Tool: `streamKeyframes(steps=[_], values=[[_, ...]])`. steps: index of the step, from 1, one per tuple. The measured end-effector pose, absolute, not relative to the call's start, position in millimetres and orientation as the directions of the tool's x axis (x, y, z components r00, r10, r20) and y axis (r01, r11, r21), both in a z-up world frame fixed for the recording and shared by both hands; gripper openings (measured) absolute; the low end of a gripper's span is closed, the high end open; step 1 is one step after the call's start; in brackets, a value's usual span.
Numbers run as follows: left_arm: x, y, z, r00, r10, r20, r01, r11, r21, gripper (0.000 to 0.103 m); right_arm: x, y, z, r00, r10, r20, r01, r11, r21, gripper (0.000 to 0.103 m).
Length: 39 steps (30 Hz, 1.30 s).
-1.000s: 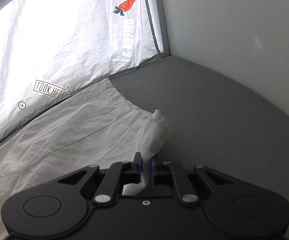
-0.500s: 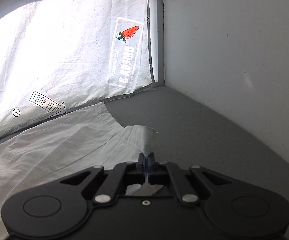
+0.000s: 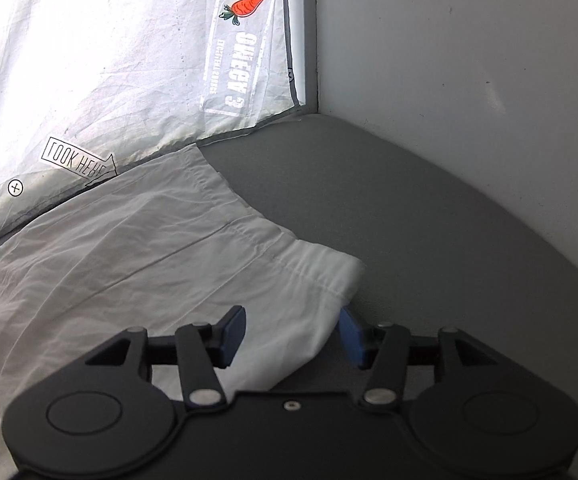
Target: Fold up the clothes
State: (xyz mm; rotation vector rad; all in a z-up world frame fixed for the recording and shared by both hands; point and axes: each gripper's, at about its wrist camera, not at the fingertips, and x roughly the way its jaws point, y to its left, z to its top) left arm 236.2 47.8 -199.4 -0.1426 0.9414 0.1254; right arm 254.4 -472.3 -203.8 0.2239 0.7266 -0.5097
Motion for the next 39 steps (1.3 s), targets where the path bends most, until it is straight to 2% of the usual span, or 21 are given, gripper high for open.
streamKeyframes(steps=[2,4,8,13,16,22,27,31,35,39], values=[[225.1,58.9,-191.0,0.606,0.001,-0.796,-0.189,0.972,-0.143,0.09,251.5,-448.0,-194.5,0.642,-0.356,-0.679,0.473,0.881,-0.014,0.082],[213.0,73.2,-184.1,0.627,-0.036,-0.778,-0.206,0.956,-0.21,0.09,246.7,-418.1,-187.7,0.661,-0.336,-0.671,0.421,0.906,-0.039,0.092],[193.1,116.6,-173.9,0.681,-0.096,-0.726,-0.285,0.878,-0.384,0.09,237.1,-349.4,-182.6,0.705,-0.214,-0.676,0.257,0.966,-0.038,0.098],[182.1,181.1,-169.3,0.749,-0.156,-0.644,-0.385,0.689,-0.614,0.09,229.6,-256.2,-173.7,0.716,-0.06,-0.696,0.052,0.998,-0.033,0.099],[190.2,211.6,-163.6,0.779,-0.163,-0.605,-0.386,0.637,-0.668,0.091,226.6,-206.0,-166.3,0.73,0.001,-0.683,-0.054,0.997,-0.056,0.101],[218.1,255.0,-163.7,0.777,-0.107,-0.62,-0.39,0.691,-0.609,0.093,245.8,-143.9,-172.3,0.737,0.046,-0.674,-0.125,0.99,-0.068,0.102],[232.4,275.1,-180.9,0.757,-0.126,-0.641,-0.387,0.704,-0.595,0.093,268.5,-129.1,-193.4,0.74,0.009,-0.672,-0.026,1.0,-0.016,0.103],[238.0,272.2,-190.3,0.735,-0.134,-0.665,-0.377,0.734,-0.565,0.093,277.4,-130.4,-220.9,0.703,-0.018,-0.711,0.03,1.0,0.004,0.103],[241.0,267.2,-198.9,0.708,-0.132,-0.693,-0.39,0.745,-0.541,0.093,262.7,-132.4,-232.3,0.762,-0.016,-0.648,0.029,1.0,0.01,0.103],[244.1,262.2,-207.6,0.681,-0.129,-0.721,-0.402,0.757,-0.516,0.093,258.8,-132.8,-234.1,0.779,-0.013,-0.627,0.023,1.0,0.008,0.103]])
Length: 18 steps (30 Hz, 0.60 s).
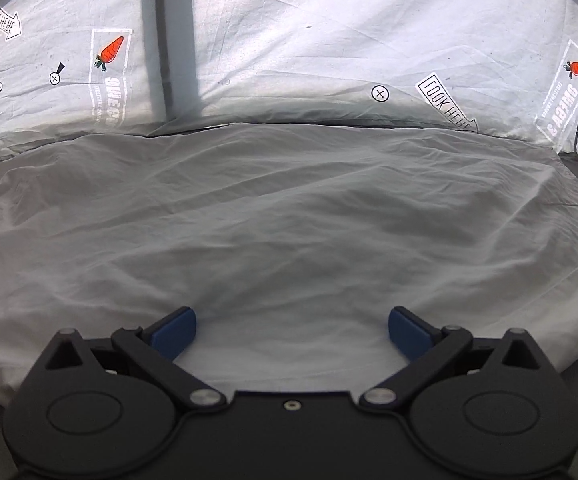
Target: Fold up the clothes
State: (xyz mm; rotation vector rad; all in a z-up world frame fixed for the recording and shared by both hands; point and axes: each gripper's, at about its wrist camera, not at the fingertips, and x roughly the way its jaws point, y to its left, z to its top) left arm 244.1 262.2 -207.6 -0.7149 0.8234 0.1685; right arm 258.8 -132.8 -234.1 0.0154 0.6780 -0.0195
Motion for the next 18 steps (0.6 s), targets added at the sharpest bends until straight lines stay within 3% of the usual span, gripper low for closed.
streamKeyframes(steps=[6,12,18], values=[[245.9,261.6,-215.2,0.647,-0.114,-0.754,-0.471,0.717,-0.513,0.093,258.4,-132.8,-234.9,0.783,-0.012,-0.622,0.023,1.0,0.01,0.103],[255.4,257.7,-212.4,0.632,-0.027,-0.774,-0.475,0.776,-0.415,0.096,258.1,-133.0,-235.6,0.785,-0.012,-0.62,0.023,1.0,0.01,0.103],[260.3,266.0,-210.6,0.638,0.051,-0.769,-0.55,0.728,-0.409,0.097,257.4,-133.2,-235.9,0.786,-0.011,-0.619,0.023,1.0,0.011,0.103]])
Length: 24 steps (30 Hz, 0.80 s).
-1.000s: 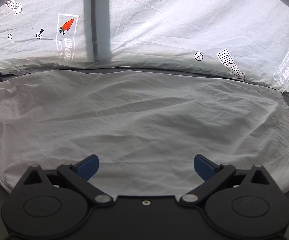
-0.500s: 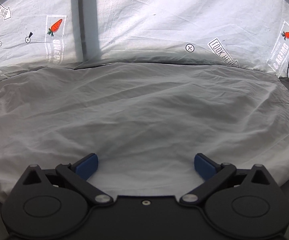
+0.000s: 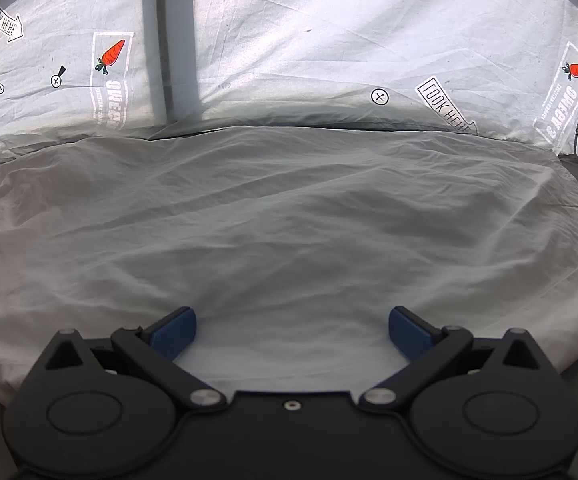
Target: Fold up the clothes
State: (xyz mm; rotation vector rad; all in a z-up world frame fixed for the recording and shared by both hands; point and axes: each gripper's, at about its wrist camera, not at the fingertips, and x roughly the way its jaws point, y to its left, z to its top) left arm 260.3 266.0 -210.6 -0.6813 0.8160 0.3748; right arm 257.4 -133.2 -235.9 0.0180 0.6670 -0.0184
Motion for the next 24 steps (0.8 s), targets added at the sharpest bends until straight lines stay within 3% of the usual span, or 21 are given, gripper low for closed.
streamKeyframes(steps=[3,6,7,8,10,12,15,20,24], values=[[264.0,278.7,-215.8,0.653,0.051,-0.756,-0.582,0.672,-0.458,0.101,257.4,-133.2,-235.9,0.786,-0.012,-0.618,0.023,1.0,0.011,0.103],[267.1,283.6,-214.4,0.669,0.041,-0.742,-0.577,0.658,-0.484,0.097,257.5,-133.1,-236.0,0.786,-0.012,-0.618,0.023,1.0,0.011,0.103],[268.1,284.5,-213.2,0.674,0.037,-0.738,-0.572,0.658,-0.49,0.089,257.6,-133.3,-236.0,0.786,-0.011,-0.618,0.023,1.0,0.011,0.103],[269.1,285.3,-212.0,0.679,0.032,-0.733,-0.567,0.657,-0.496,0.069,257.7,-133.4,-236.1,0.786,-0.011,-0.618,0.023,1.0,0.011,0.103],[270.1,280.9,-203.7,0.703,0.024,-0.711,-0.532,0.682,-0.502,0.056,257.7,-133.6,-236.2,0.786,-0.011,-0.618,0.022,1.0,0.011,0.103],[270.6,273.1,-192.0,0.732,0.015,-0.682,-0.482,0.719,-0.501,0.036,258.1,-133.8,-236.5,0.786,-0.01,-0.618,0.022,1.0,0.012,0.103],[273.0,255.9,-170.0,0.782,-0.01,-0.623,-0.384,0.779,-0.495,0.028,258.4,-133.7,-236.8,0.787,-0.009,-0.617,0.022,1.0,0.012,0.103],[284.9,198.9,-129.6,0.847,-0.121,-0.518,-0.139,0.89,-0.435,0.024,258.4,-133.7,-237.0,0.787,-0.009,-0.617,0.021,1.0,0.013,0.103],[294.0,154.6,-137.7,0.795,-0.267,-0.544,0.006,0.901,-0.433,0.023,258.1,-134.0,-237.1,0.787,-0.008,-0.616,0.021,1.0,0.014,0.103]])
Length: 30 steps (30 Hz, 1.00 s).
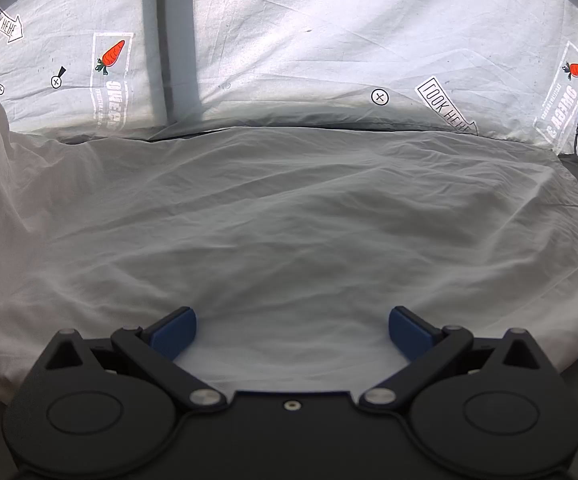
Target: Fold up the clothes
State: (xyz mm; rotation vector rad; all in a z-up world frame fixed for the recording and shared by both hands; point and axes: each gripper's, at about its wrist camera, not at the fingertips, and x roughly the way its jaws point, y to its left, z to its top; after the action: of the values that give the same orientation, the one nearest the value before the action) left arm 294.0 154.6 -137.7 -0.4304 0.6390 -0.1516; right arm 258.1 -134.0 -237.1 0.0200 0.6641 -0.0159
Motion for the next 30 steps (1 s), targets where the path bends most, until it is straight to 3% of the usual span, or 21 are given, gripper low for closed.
streamKeyframes(steps=[9,15,22,25,27,30], values=[[311.9,66.4,-176.2,0.557,-0.556,-0.618,0.254,0.822,-0.511,0.03,257.5,-134.7,-237.0,0.789,-0.004,-0.615,0.022,1.0,0.021,0.103],[313.1,91.9,-207.0,0.484,-0.689,-0.54,0.102,0.657,-0.747,0.032,257.4,-135.0,-237.5,0.789,-0.005,-0.614,0.022,1.0,0.02,0.103],[295.3,100.4,-189.8,0.519,-0.671,-0.53,0.149,0.682,-0.716,0.048,256.8,-132.9,-236.3,0.783,-0.002,-0.622,0.014,1.0,0.015,0.103],[288.3,108.6,-174.4,0.571,-0.621,-0.536,0.18,0.732,-0.657,0.049,259.3,-137.0,-228.3,0.733,0.05,-0.679,-0.044,0.999,0.026,0.103],[285.6,117.4,-168.2,0.609,-0.573,-0.549,0.168,0.769,-0.617,0.051,256.7,-146.0,-218.3,0.702,0.1,-0.705,-0.045,0.994,0.097,0.099],[284.5,132.0,-167.3,0.648,-0.476,-0.595,0.115,0.833,-0.541,0.051,246.0,-170.0,-204.0,0.71,0.198,-0.676,0.045,0.945,0.323,0.088]])
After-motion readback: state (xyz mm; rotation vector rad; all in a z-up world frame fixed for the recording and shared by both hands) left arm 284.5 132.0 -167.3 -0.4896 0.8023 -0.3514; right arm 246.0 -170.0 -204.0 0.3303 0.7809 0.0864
